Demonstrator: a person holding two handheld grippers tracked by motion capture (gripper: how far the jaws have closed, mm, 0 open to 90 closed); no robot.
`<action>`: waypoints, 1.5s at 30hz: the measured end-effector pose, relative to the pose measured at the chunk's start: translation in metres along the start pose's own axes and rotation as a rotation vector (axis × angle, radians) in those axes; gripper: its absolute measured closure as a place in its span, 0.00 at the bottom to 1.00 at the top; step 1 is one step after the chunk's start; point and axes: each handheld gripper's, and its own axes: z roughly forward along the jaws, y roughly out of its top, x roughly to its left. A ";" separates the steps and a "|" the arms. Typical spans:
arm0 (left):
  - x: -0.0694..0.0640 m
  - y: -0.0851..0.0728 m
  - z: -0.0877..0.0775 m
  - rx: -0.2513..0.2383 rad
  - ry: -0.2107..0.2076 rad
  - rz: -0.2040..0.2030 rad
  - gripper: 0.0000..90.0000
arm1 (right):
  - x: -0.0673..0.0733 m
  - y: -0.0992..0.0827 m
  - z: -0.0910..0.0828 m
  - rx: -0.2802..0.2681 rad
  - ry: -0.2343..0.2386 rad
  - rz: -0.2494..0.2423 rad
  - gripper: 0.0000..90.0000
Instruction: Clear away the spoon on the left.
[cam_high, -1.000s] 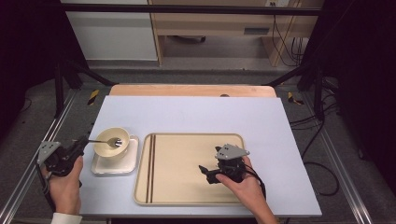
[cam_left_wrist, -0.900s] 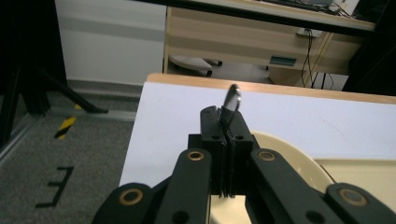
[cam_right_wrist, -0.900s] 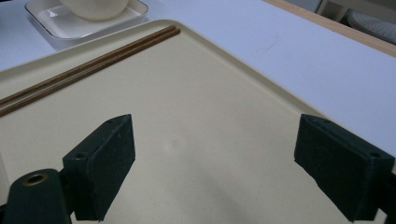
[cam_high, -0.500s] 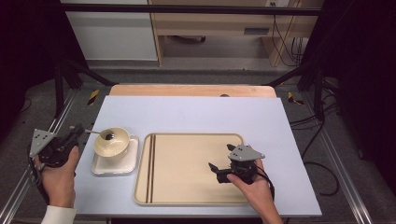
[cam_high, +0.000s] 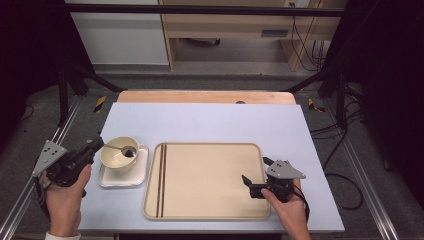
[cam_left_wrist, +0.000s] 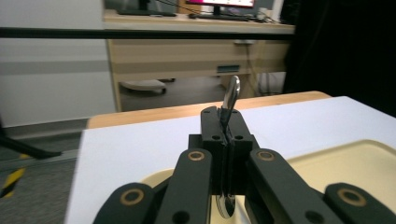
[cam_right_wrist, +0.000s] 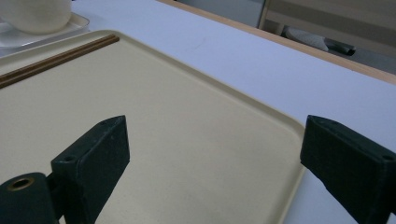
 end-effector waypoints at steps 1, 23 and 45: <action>-0.002 0.000 0.001 0.000 -0.012 0.000 0.99 | -0.001 -0.001 -0.002 -0.005 -0.005 0.008 0.09; -0.034 -0.015 0.041 0.089 -0.159 0.015 0.99 | -0.018 -0.017 -0.002 0.007 -0.062 0.051 0.11; -0.070 -0.032 0.025 0.221 -0.412 0.025 0.99 | -0.020 -0.016 -0.004 0.002 -0.081 0.061 0.11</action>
